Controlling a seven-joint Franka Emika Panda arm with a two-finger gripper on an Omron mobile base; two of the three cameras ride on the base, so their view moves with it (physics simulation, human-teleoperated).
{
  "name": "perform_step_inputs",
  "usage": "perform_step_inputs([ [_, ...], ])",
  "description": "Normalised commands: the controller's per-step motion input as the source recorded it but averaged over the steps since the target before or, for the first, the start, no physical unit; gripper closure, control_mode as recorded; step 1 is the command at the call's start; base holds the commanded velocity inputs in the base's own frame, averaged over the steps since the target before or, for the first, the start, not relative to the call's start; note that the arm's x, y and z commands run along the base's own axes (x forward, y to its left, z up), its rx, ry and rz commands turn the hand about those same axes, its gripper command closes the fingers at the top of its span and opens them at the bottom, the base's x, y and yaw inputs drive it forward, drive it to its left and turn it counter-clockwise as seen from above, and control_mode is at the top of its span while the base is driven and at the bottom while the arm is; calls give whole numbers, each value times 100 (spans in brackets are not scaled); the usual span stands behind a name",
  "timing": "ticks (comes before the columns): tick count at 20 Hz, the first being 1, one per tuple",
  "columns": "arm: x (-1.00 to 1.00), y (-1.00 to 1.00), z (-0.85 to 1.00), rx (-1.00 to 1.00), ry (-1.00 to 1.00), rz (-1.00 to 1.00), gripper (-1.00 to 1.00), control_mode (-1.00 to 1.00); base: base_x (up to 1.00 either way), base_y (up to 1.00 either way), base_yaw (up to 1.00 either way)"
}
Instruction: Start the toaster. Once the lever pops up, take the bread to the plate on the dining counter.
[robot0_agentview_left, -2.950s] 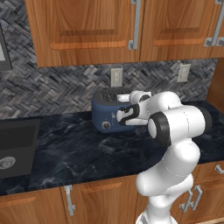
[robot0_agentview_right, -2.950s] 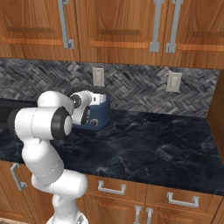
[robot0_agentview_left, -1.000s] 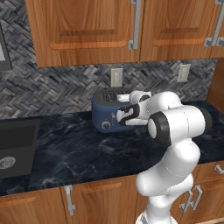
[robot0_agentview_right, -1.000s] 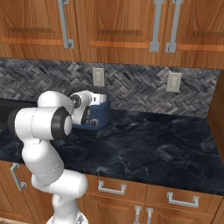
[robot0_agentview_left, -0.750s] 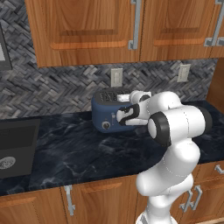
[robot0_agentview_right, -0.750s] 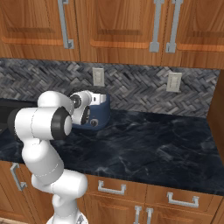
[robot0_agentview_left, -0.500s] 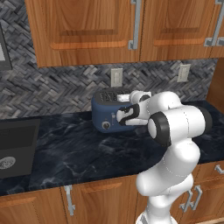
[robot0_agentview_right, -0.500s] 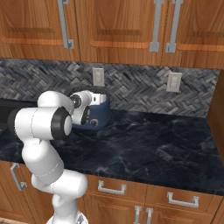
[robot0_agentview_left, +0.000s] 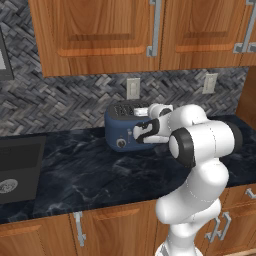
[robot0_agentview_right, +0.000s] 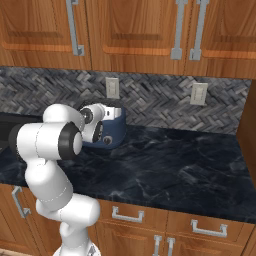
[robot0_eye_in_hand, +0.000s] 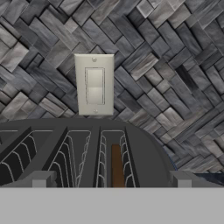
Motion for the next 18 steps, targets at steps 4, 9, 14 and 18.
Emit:
perform_step_inputs([
  [4, 0, 0, 0, 0, 0, 0, -100, -100, 0, 0, 0],
  [9, 0, 0, 0, 0, 0, 0, -100, -100, 0, 0, 0],
  [14, 0, 0, 0, 0, 0, 0, -100, -100, 0, 0, 0],
  [18, 0, 0, 0, 0, 0, 0, -100, -100, 0, 0, 0],
])
